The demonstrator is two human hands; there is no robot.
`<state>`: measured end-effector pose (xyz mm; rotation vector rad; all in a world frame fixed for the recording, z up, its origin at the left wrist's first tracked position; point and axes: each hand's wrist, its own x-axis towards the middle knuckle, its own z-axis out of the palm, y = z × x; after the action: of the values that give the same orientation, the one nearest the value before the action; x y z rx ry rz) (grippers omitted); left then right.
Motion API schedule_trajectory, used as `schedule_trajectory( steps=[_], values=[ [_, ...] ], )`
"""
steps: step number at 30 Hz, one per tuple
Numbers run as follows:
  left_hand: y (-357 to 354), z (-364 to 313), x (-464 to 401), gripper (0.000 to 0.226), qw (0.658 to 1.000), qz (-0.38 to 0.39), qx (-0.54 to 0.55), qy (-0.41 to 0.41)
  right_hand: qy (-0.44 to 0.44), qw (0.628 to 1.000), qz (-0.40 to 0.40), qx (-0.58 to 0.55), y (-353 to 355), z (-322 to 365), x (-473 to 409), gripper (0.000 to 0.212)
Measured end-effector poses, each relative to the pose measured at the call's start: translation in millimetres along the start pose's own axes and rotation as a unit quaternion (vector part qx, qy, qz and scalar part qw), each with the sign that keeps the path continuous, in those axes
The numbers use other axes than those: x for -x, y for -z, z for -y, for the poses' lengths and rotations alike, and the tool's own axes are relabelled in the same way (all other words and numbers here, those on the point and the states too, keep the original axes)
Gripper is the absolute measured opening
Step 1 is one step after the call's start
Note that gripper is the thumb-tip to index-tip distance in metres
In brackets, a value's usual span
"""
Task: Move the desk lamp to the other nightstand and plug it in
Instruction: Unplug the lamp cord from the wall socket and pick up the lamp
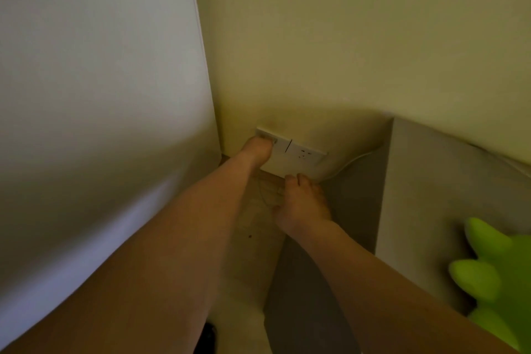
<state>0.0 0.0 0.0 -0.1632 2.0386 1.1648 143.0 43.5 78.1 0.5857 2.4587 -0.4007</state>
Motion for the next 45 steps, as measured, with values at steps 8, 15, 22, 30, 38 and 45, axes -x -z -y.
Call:
schedule_trajectory(
  steps=[8,15,22,30,38,45],
  values=[
    [-9,15,-6,0.029,0.984,0.048,0.168,0.017,-0.045,0.999,0.009,0.01,-2,-4,-9,0.06],
    [-4,26,12,0.041,0.992,0.024,0.125,0.015,-0.046,0.998,0.043,-0.028,3,-10,0,0.066],
    [10,127,73,0.032,0.984,0.0,0.149,0.1,-0.036,0.996,0.08,-0.031,-1,-5,24,0.078],
    [33,30,137,0.037,0.986,-0.006,0.166,-0.006,-0.035,0.996,0.048,-0.069,53,9,102,0.071],
    [84,-74,277,0.031,0.993,0.038,0.115,-0.007,-0.054,0.992,-0.005,-0.118,152,8,239,0.067],
    [85,-156,373,0.022,0.985,0.13,0.113,-0.008,-0.148,0.952,0.035,-0.267,199,-9,334,0.055]
  ],
)
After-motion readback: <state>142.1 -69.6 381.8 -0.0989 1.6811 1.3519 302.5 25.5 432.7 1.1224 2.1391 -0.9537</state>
